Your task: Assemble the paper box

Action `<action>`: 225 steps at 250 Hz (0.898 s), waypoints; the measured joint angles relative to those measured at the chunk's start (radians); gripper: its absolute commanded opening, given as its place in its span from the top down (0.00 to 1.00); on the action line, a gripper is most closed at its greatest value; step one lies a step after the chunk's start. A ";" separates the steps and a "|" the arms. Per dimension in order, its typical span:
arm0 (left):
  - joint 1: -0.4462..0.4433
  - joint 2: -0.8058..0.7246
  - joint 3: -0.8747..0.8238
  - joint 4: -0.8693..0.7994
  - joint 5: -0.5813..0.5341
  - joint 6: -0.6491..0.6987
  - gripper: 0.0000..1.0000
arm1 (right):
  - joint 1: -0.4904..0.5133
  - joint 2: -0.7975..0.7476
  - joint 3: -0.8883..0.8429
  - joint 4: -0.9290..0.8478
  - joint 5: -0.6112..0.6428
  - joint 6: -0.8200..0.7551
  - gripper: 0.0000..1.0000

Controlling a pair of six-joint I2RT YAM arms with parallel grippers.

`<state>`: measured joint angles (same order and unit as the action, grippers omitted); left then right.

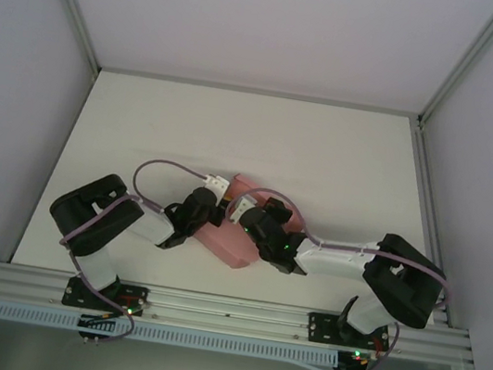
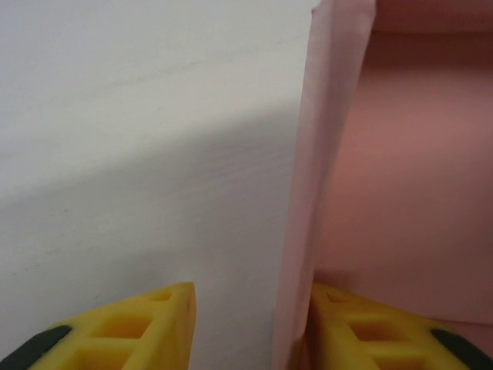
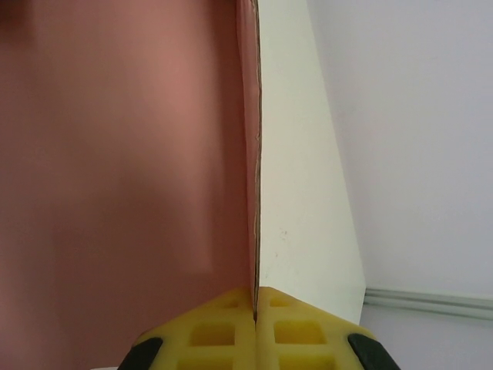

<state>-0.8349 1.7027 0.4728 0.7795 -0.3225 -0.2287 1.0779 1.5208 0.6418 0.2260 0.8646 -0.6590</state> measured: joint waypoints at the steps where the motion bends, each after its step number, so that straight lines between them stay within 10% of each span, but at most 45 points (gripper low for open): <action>1: 0.000 0.000 0.001 -0.002 0.001 0.000 0.57 | 0.000 0.000 0.000 0.000 0.000 0.000 1.00; 79: 0.000 -0.017 0.089 -0.080 0.009 0.000 0.55 | 0.000 0.000 0.014 -0.002 -0.001 -0.007 1.00; 130: 0.006 -0.016 0.113 -0.118 -0.017 -0.004 1.00 | 0.000 0.000 0.022 -0.002 -0.007 -0.021 1.00; 158: 0.000 -0.016 0.115 -0.118 -0.017 0.002 1.00 | 0.000 -0.002 0.027 0.000 -0.012 -0.024 1.00; 194: 0.003 -0.019 0.114 -0.123 -0.043 -0.001 1.00 | 0.000 -0.031 0.041 -0.041 -0.021 -0.005 0.53; 225: 0.009 -0.074 0.111 -0.170 -0.103 -0.006 1.00 | 0.000 -0.137 0.063 -0.086 -0.032 0.057 0.31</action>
<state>-0.8261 1.6287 0.5842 0.6098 -0.4252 -0.2352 1.0779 1.3838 0.7048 0.1398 0.8322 -0.6022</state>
